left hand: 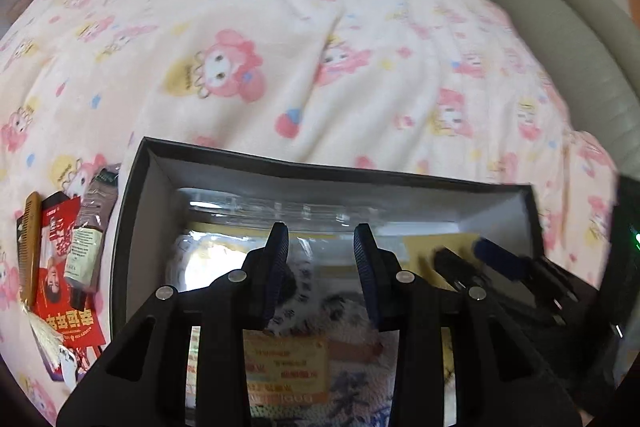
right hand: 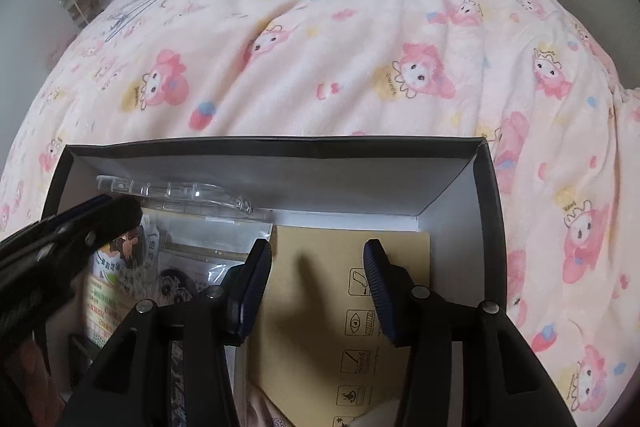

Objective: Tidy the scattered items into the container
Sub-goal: 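Press the phone case flat inside the box with the left gripper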

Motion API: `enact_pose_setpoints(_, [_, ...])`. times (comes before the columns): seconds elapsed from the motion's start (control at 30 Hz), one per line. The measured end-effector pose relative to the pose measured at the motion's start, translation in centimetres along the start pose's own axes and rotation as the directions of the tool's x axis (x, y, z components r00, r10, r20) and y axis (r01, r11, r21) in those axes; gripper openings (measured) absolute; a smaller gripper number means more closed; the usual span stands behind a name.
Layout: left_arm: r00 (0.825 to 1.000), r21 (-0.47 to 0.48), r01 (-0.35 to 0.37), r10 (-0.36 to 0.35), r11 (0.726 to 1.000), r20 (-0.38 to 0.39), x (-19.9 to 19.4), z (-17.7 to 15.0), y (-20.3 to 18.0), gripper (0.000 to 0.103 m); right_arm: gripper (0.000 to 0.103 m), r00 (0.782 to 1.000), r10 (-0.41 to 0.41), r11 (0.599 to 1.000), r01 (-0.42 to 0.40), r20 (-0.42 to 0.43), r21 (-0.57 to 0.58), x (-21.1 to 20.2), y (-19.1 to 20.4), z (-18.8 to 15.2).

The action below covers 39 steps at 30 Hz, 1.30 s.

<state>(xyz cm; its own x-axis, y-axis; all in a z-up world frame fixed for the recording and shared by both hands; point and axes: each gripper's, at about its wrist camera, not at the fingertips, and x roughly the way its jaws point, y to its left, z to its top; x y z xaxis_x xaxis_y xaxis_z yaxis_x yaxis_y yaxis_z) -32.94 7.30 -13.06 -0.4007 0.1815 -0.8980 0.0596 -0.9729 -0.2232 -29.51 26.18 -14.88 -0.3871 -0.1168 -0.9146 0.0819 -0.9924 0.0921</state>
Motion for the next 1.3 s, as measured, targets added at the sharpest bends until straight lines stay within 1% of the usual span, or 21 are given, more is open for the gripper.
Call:
enact_pose_setpoints(0.1, [0.998, -0.035, -0.043, 0.041, 0.998, -0.045, 1.5, 0.4, 0.9, 0.034, 0.044, 1.000, -0.006, 1.000, 0.005, -0.026, -0.016, 0.4, 0.2, -0.2])
enact_pose_setpoints(0.17, [0.997, -0.045, -0.057, 0.055, 0.997, -0.054, 2.0, 0.4, 1.3, 0.034, 0.044, 0.999, -0.008, 1.000, 0.007, -0.043, -0.021, 1.0, 0.1, 0.4])
enact_pose_setpoints(0.23, [0.998, -0.047, -0.040, 0.038, 0.998, -0.047, 1.6, 0.1, 1.5, 0.034, 0.044, 0.999, -0.012, 1.000, 0.011, -0.046, -0.024, 1.0, 0.2, 0.5])
enact_pose_setpoints(0.3, [1.000, -0.026, -0.014, 0.013, 1.000, -0.020, 0.6, -0.5, 1.3, 0.034, 0.044, 0.999, -0.023, 0.999, 0.022, -0.036, -0.035, 0.8, 0.3, 0.5])
enact_pose_setpoints(0.33, [1.000, -0.007, -0.007, 0.007, 1.000, 0.001, -0.1, -0.8, 1.0, 0.035, 0.044, 0.999, -0.031, 0.999, 0.030, -0.028, -0.042, 0.6, 0.4, 0.5])
enact_pose_setpoints(0.37, [1.000, 0.012, -0.004, 0.004, 1.000, 0.025, -0.9, -1.1, 0.7, 0.038, 0.044, 0.999, -0.038, 0.998, 0.037, -0.021, -0.048, 0.4, 0.6, 0.5])
enact_pose_setpoints(0.4, [0.998, 0.031, -0.004, 0.002, 0.999, 0.056, -2.0, -1.5, 0.3, 0.045, 0.044, 0.999, -0.043, 0.998, 0.042, -0.016, -0.052, 0.2, 0.8, 0.5])
enact_pose_setpoints(0.43, [0.996, 0.046, -0.003, -0.001, 0.999, 0.084, -3.1, -2.0, 0.1, 0.055, 0.046, 0.999, -0.047, 0.997, 0.047, -0.006, -0.054, -0.4, 0.9, 0.4])
enact_pose_setpoints(0.47, [0.994, 0.056, -0.003, -0.004, 0.998, 0.113, -4.2, -2.4, 0.0, 0.059, 0.049, 0.999, -0.050, 0.997, 0.050, 0.008, -0.056, -1.0, 1.0, 0.2])
enact_pose_setpoints(0.5, [0.989, 0.066, -0.008, -0.002, 0.998, 0.146, -5.4, -2.8, -0.2, 0.065, 0.055, 0.998, -0.053, 0.997, 0.055, 0.027, -0.057, -1.9, 1.1, 0.0])
enact_pose_setpoints(0.53, [0.985, 0.074, -0.019, 0.006, 0.997, 0.172, -6.5, -3.2, -0.2, 0.066, 0.061, 0.997, -0.061, 0.996, 0.064, 0.050, -0.057, -2.9, 1.2, -0.3])
enact_pose_setpoints(0.63, [0.970, 0.091, -0.042, 0.019, 0.995, 0.241, -10.2, -4.4, -0.2, 0.068, 0.068, 0.991, -0.069, 0.996, 0.075, 0.118, -0.050, -6.0, 1.4, -1.0])
enact_pose_setpoints(0.67, [0.965, 0.091, -0.038, 0.013, 0.995, 0.261, -11.4, -4.9, -0.3, 0.073, 0.073, 0.988, -0.062, 0.997, 0.069, 0.141, -0.045, -7.1, 1.2, -1.4])
enact_pose_setpoints(0.7, [0.960, 0.091, -0.030, 0.003, 0.995, 0.280, -12.5, -5.6, -0.3, 0.077, 0.075, 0.984, -0.056, 0.997, 0.064, 0.168, -0.041, -8.5, 1.0, -2.1])
enact_pose_setpoints(0.73, [0.955, 0.094, -0.023, -0.006, 0.995, 0.296, -13.6, -6.1, -0.3, 0.079, 0.077, 0.979, -0.053, 0.997, 0.062, 0.197, -0.039, -9.7, 1.1, -2.6])
enact_pose_setpoints(0.8, [0.945, 0.102, -0.023, -0.011, 0.995, 0.326, -15.7, -7.7, -0.4, 0.080, 0.077, 0.969, -0.057, 0.997, 0.069, 0.242, -0.042, -11.6, 1.4, -3.9])
enact_pose_setpoints(0.87, [0.943, 0.110, -0.038, -0.001, 0.993, 0.334, -17.2, -9.0, -0.6, 0.083, 0.077, 0.961, -0.058, 0.997, 0.071, 0.270, -0.038, -13.4, 1.9, -5.0])
enact_pose_setpoints(0.93, [0.939, 0.121, -0.053, 0.009, 0.991, 0.343, -18.8, -10.3, -0.7, 0.086, 0.077, 0.957, -0.044, 0.998, 0.054, 0.287, -0.028, -15.1, 2.6, -6.4])
enact_pose_setpoints(1.1, [0.925, 0.140, -0.092, 0.033, 0.986, 0.379, -22.4, -13.6, -0.3, 0.089, 0.077, 0.953, -0.018, 0.999, 0.025, 0.301, -0.019, -17.3, 3.9, -9.8])
enact_pose_setpoints(1.2, [0.924, 0.140, -0.081, 0.022, 0.987, 0.381, -23.8, -15.3, 0.5, 0.089, 0.077, 0.953, -0.004, 0.999, 0.016, 0.304, -0.036, -18.2, 5.0, -11.5])
enact_pose_setpoints(1.3, [0.924, 0.124, -0.086, 0.033, 0.989, 0.382, -24.8, -16.8, 2.0, 0.089, 0.077, 0.954, 0.021, 0.998, -0.002, 0.299, -0.064, -18.8, 6.6, -12.8])
